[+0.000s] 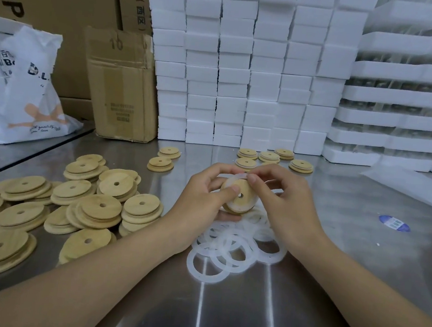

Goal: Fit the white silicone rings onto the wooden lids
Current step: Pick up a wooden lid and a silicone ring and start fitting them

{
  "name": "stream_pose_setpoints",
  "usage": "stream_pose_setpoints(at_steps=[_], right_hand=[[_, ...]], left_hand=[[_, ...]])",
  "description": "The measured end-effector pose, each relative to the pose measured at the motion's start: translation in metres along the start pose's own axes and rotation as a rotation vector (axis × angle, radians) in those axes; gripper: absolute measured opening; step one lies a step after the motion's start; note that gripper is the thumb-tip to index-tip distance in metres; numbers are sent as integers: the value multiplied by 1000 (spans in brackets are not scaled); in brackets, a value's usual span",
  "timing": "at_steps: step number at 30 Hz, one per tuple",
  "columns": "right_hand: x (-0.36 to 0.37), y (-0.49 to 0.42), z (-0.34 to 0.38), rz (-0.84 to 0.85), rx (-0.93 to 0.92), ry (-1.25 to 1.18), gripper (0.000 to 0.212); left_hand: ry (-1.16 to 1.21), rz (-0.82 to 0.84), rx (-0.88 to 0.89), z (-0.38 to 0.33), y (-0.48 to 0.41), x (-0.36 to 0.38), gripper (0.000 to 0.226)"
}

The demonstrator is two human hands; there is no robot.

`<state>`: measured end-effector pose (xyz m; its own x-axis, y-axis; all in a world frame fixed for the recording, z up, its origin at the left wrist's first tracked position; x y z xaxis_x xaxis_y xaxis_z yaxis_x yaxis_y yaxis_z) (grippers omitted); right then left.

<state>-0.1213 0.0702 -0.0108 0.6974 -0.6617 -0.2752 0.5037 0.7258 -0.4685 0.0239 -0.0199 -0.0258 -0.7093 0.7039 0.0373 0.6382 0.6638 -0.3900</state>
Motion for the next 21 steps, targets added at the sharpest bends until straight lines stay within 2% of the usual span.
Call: stream_pose_setpoints(at_steps=[11, 21], right_hand=[[-1, 1, 5, 23, -8, 25, 10], [-3, -2, 0, 11, -17, 21, 14]], left_hand=[[-19, -56, 16, -5, 3, 0, 29], [-44, -80, 71, -3, 1, -1, 20]])
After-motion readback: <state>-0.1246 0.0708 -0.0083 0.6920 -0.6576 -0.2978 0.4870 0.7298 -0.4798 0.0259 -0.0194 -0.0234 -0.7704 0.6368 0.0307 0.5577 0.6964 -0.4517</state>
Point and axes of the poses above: each hand's wrist, its own y-axis away from the middle knuckle, its own x-axis out of the palm, z = x × y, the point moved 4 cm from there along -y, towards the middle knuckle, and after that the axes turned 8 degrees about x, right-handed, at the moved point
